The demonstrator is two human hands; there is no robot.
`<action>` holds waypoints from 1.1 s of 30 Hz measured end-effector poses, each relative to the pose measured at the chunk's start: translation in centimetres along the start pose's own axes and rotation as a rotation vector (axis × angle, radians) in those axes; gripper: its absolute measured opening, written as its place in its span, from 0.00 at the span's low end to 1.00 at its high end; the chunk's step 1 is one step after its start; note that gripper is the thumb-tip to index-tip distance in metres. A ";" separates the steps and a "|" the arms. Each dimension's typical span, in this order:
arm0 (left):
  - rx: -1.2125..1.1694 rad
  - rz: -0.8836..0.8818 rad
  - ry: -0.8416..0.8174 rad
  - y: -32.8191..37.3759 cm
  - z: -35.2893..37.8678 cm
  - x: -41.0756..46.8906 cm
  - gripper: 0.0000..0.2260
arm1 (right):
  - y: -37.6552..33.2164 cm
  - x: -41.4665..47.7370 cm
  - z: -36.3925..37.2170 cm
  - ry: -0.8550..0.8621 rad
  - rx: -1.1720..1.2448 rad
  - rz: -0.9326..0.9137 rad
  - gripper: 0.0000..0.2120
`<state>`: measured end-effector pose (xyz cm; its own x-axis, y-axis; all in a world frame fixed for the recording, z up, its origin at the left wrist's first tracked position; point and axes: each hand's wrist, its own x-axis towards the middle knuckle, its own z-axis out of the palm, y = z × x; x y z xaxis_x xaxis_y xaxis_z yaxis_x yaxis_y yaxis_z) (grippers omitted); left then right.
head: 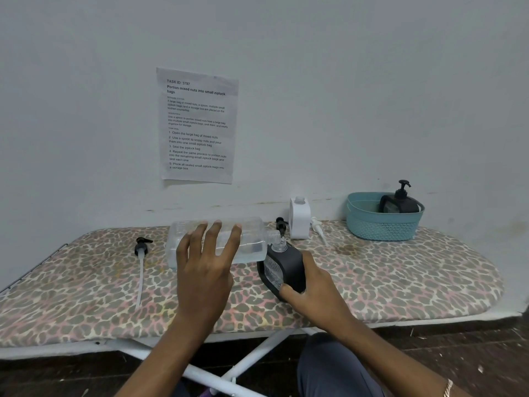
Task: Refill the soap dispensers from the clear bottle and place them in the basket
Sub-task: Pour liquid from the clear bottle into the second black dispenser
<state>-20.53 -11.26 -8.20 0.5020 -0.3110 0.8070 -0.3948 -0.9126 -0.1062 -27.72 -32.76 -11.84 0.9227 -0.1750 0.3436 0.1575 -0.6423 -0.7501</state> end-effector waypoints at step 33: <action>-0.006 0.000 -0.002 0.0 -0.1 0.1 0.37 | -0.1 0.0 0.1 0.011 -0.006 -0.016 0.21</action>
<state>-20.52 -11.25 -8.08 0.5031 -0.3117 0.8060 -0.3995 -0.9109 -0.1030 -27.73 -32.66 -11.82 0.9163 -0.1730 0.3613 0.1696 -0.6497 -0.7410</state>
